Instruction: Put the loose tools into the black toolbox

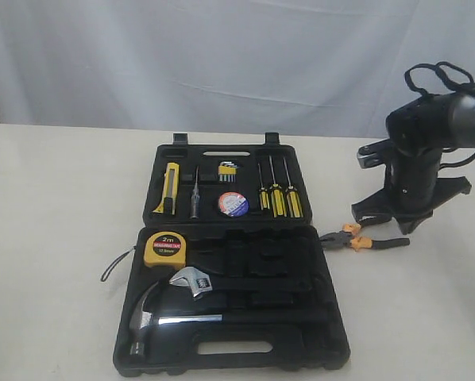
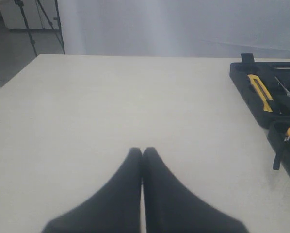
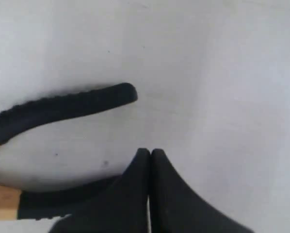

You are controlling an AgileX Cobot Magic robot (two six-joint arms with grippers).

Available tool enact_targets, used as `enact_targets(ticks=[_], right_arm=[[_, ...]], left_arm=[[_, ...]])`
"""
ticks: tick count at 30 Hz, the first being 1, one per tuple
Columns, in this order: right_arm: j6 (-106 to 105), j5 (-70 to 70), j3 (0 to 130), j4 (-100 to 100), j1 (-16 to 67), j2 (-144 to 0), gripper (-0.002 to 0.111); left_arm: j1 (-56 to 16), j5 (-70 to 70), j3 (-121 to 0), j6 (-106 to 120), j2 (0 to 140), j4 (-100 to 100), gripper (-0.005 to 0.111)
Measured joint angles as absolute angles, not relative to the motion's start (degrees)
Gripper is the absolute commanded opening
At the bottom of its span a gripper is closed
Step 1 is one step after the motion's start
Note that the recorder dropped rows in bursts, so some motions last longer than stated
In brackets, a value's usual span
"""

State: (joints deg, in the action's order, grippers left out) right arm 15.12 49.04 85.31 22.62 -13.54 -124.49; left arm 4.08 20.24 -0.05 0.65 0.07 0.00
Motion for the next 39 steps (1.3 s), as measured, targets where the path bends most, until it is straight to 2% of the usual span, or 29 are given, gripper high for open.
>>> enact_targets(ticks=[15,19,24,27,31,32,34,37,39], right_arm=[[4.79,46.37,85.09,15.73,-13.54,-120.74,0.0],[-11.78,45.99,85.09,8.9,-13.54,-116.83,0.0],[-42.14,49.98,85.09,-10.31,-13.9,-112.81,0.001],[-52.96,51.42,85.57,-17.29,-13.9,-112.03,0.022],[-57.42,51.93,87.36,-18.26,-14.0,-112.69,0.068],[-57.9,52.07,87.95,-17.83,-14.1,-112.99,0.076],[-59.02,52.07,89.13,-16.77,-14.1,-113.99,0.073],[-59.95,51.95,90.44,-15.24,-14.1,-115.09,0.054],[-60.08,51.84,90.85,-14.23,-14.1,-115.73,0.046]], left_arm=[[4.08,20.24,-0.05,0.65,0.07,0.0,0.0],[4.08,20.24,-0.05,0.65,0.07,0.0,0.0],[4.08,20.24,-0.05,0.65,0.07,0.0,0.0],[4.08,20.24,-0.05,0.65,0.07,0.0,0.0],[4.08,20.24,-0.05,0.65,0.07,0.0,0.0],[4.08,20.24,-0.05,0.65,0.07,0.0,0.0],[4.08,20.24,-0.05,0.65,0.07,0.0,0.0],[4.08,20.24,-0.05,0.65,0.07,0.0,0.0],[4.08,20.24,-0.05,0.65,0.07,0.0,0.0]])
